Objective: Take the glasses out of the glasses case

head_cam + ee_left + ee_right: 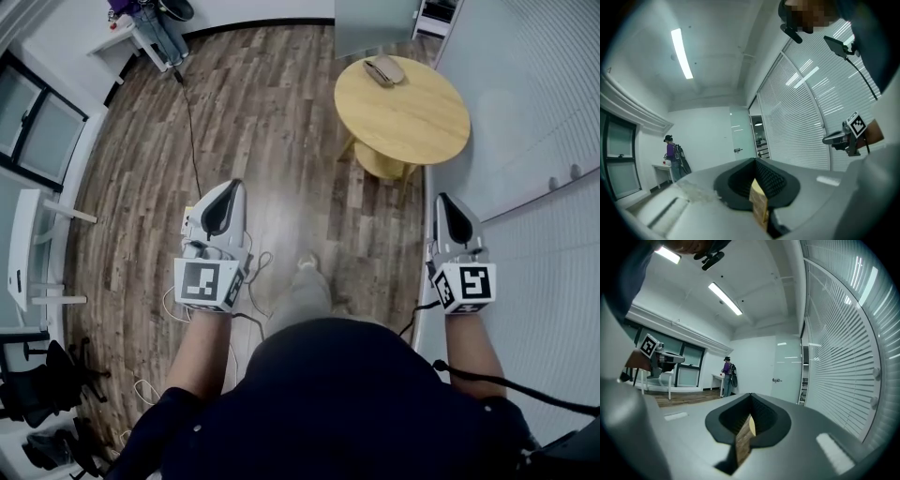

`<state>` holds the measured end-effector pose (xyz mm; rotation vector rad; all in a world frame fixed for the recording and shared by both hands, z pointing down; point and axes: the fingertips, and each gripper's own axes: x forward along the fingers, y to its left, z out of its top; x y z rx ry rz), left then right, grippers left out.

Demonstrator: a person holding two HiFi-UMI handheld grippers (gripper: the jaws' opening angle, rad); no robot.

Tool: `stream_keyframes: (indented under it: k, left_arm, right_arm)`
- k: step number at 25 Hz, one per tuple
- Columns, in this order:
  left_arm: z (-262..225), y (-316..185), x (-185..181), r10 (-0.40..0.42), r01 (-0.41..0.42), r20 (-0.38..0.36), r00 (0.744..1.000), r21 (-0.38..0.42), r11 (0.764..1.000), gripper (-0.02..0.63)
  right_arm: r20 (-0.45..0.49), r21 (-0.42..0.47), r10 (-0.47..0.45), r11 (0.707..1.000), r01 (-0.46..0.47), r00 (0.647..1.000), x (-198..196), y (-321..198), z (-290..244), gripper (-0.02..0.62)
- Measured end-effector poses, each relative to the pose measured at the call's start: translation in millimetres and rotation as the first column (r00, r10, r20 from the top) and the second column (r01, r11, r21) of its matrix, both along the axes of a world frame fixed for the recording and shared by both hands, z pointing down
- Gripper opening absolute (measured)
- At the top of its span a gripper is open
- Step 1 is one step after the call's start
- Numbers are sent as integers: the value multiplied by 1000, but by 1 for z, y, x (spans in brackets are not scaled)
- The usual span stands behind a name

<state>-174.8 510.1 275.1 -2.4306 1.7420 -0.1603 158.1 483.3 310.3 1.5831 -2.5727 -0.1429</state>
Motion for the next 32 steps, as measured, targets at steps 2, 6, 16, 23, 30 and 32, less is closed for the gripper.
stream_keyframes:
  k: [2, 6, 16, 23, 30, 32]
  left_arm:
    - [2, -24, -2, 24, -24, -5, 1000, -2, 1000, 6]
    - [6, -79, -9, 64, -64, -4, 998, -6, 998, 6]
    - [-2, -208, -43, 155, -155, -8, 988, -9, 988, 6]
    - [6, -256, -45, 231, -231, -22, 973, -17, 973, 6]
    - [16, -287, -27, 226, -227, -37, 973, -27, 973, 6]
    - [15, -300, -24, 227, -228, -29, 973, -32, 973, 6]
  right_arm:
    - [-1, -10, 20, 1000, -20, 1000, -3, -16, 0, 9]
    - [-6, -33, 63, 997, -63, 998, -10, -59, 4, 9]
    - [-9, -24, 119, 993, -119, 993, -65, -166, -10, 9]
    - [-37, -14, 171, 985, -171, 985, -76, -194, -12, 9]
    - [-34, -17, 177, 984, -178, 984, -58, -224, -5, 9]
    - [-27, -22, 175, 984, -176, 984, -56, -240, -4, 9]
